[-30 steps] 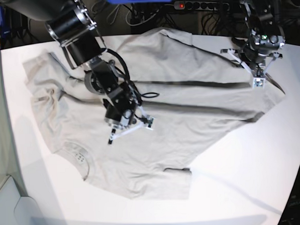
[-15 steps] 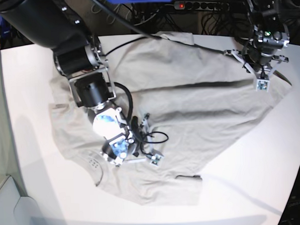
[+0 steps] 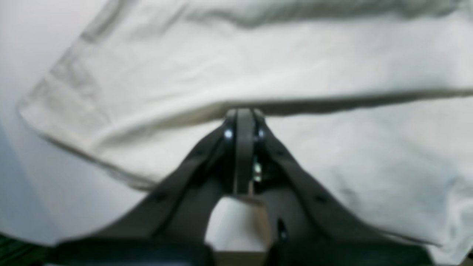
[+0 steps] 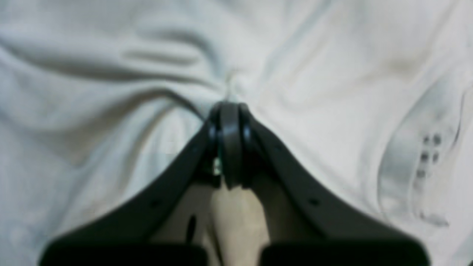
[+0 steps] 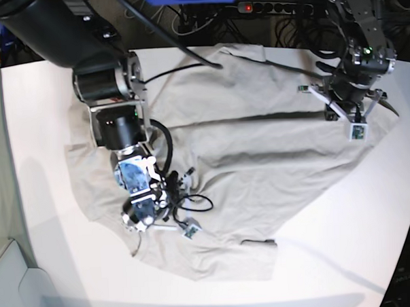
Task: Layout the t-shirt on the table in an organized manner, then fold the t-shirt properly
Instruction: 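Lower the right gripper onto the shirt body and pinch the fabric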
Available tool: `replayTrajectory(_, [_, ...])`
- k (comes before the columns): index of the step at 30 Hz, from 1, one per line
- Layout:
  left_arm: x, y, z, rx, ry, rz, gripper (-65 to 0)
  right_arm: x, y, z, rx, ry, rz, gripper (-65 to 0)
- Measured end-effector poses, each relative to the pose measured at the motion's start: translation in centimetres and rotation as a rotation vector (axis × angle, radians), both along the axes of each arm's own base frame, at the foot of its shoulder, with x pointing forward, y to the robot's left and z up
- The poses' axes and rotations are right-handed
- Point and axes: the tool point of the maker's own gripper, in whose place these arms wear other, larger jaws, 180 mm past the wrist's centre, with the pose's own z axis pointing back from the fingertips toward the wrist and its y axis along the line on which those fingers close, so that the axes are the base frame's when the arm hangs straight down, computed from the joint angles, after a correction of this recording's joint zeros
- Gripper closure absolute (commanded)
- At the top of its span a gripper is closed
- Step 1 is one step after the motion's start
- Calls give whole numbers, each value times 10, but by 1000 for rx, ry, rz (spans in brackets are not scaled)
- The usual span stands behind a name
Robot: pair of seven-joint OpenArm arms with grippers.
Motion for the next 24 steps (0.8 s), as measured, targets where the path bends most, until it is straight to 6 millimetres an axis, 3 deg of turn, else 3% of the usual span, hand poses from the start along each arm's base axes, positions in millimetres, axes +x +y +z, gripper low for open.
replayTrajectory(5, [-2,-1,-2,-1,9,-3,-1,-3,-23,37,-114,-71,7,0])
replayTrajectory(8, [-10,1,-5,-4,20,-5,-1,-25,-24,39,-201,-66,29,0])
replayTrajectory(13, [-39,19,-20,48,109,6,-1,-69,-32,51,-362,-94,74,0])
replayTrajectory(14, [-40,18,-20,49,113,-6,-1,-77,-26,52,-375,-102,98,0])
replayTrajectory(17, [-46,17,-23,44,124,-10,-1,-101,-2,40,-344,-85,171,0])
replayTrajectory(19, [-53,17,-27,48,151,-13,-1,-111,2,30,-334,-58,185,0])
replayTrajectory(24, [-49,17,-25,49,133,-14,-1,-113,9,-3,-307,10,225,0])
